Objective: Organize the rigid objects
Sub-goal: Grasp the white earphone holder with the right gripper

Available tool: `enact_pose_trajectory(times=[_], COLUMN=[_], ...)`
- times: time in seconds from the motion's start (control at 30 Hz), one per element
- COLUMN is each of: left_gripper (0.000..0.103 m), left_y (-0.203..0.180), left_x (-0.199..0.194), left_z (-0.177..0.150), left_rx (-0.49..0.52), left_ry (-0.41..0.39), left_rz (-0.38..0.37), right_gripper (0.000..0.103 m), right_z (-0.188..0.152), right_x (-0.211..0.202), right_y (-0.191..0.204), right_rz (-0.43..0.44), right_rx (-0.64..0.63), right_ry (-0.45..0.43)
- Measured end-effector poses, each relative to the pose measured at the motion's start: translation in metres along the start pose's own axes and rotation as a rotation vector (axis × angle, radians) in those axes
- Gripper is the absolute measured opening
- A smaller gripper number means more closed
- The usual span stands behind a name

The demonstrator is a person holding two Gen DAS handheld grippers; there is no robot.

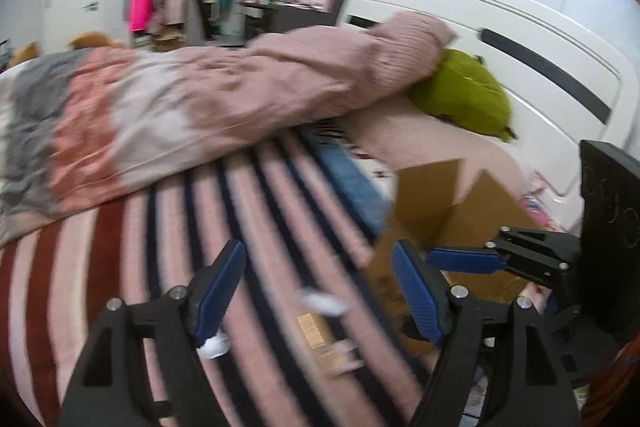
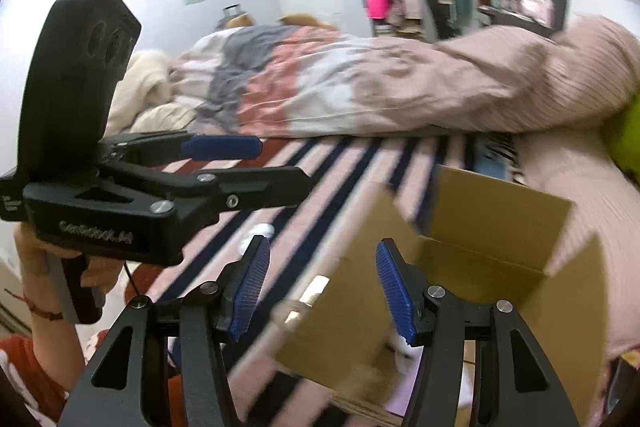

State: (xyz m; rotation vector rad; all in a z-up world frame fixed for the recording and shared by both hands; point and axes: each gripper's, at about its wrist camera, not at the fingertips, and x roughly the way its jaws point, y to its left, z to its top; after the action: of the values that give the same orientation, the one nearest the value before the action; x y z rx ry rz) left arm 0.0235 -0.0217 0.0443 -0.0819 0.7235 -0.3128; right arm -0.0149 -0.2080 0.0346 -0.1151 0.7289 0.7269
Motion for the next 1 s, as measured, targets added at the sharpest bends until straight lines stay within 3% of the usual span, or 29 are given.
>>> enact_pose_trajectory(times=[0.13, 0.37, 0.6, 0.8, 0.83, 0.9, 1.0], left_gripper=[0.073, 0.073, 0.073, 0.073, 0.073, 0.073, 0.073], left_y=[0.054, 0.123, 0.136, 0.139, 0.139, 0.139, 0.135], left_x=[-0.011, 0.01, 0.023, 0.024, 0.025, 0.026, 0.025], left_z=[-0.029, -0.075, -0.09, -0.091, -0.091, -0.091, -0.09], left_rx=[-0.074, -0.204, -0.235, -0.239, -0.236, -0.232, -0.228], left_ry=[-0.003, 0.046, 0.078, 0.083, 0.085, 0.09, 0.093], left_rz=[0.106, 0.133, 0.189, 0.208, 0.212, 0.215, 0.203], right_gripper=[0.052, 0.056, 0.058, 0.058, 0.054, 0.026, 0.026], right_z=[0.005, -0.007, -0.024, -0.026, -0.026, -0.027, -0.028], right_x=[0.037, 0.113, 0.2, 0.233, 0.236, 0.237, 0.231], right_y=[0.042, 0.078, 0.072, 0.073, 0.073, 0.077, 0.079], right_rz=[0.073, 0.146, 0.141, 0.1, 0.094, 0.058, 0.057], right_rx=[-0.063, -0.103, -0.019, 0.0, -0.006, -0.049, -0.073], right_ry=[0.045, 0.167, 0.267, 0.262, 0.26, 0.255, 0.252])
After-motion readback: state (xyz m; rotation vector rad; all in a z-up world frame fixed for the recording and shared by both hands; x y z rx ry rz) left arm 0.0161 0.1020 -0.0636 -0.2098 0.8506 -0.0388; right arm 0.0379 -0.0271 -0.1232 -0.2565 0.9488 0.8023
